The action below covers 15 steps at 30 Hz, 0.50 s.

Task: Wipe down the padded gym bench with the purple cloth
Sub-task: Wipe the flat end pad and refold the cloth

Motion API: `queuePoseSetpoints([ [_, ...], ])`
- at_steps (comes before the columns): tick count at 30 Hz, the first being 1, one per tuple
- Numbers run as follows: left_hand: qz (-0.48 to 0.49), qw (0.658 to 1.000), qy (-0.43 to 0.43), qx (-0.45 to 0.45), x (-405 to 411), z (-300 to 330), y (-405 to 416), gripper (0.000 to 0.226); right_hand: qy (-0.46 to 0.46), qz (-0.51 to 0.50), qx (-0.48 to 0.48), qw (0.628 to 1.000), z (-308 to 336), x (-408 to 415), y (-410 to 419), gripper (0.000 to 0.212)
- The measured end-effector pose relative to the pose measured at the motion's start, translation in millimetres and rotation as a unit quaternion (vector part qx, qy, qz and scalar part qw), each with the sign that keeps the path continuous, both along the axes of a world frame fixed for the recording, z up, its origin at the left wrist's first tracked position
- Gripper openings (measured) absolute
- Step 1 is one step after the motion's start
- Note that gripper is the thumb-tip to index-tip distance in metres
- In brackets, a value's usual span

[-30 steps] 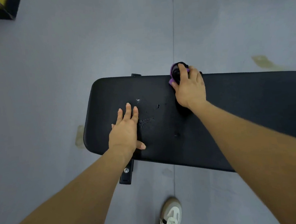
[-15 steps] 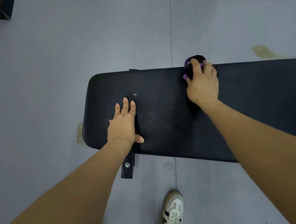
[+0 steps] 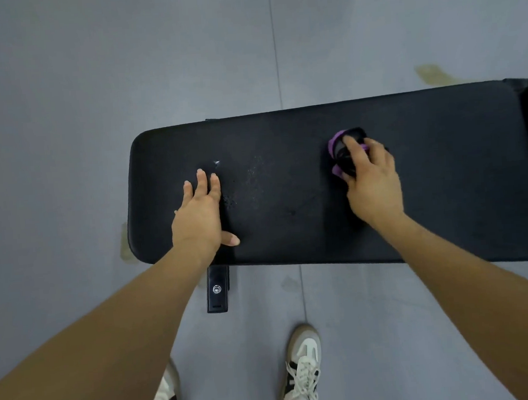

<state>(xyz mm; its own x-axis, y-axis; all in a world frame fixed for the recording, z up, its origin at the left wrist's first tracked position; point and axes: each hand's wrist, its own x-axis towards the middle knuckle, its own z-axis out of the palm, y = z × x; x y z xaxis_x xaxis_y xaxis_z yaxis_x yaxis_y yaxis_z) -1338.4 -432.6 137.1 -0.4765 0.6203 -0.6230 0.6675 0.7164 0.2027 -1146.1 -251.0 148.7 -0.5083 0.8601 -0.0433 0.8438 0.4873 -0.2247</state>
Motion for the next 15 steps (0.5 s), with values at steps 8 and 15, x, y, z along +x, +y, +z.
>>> queuePoseSetpoints([
  [8,0.003,1.000,-0.001,0.021,2,1,-2,0.124,0.062,0.164,-0.032,0.984,-21,-36,-147,0.069],
  [15,-0.018,0.999,0.012,0.024,0,2,-1,0.123,0.057,-0.090,-0.013,0.994,0,50,-69,0.050],
])
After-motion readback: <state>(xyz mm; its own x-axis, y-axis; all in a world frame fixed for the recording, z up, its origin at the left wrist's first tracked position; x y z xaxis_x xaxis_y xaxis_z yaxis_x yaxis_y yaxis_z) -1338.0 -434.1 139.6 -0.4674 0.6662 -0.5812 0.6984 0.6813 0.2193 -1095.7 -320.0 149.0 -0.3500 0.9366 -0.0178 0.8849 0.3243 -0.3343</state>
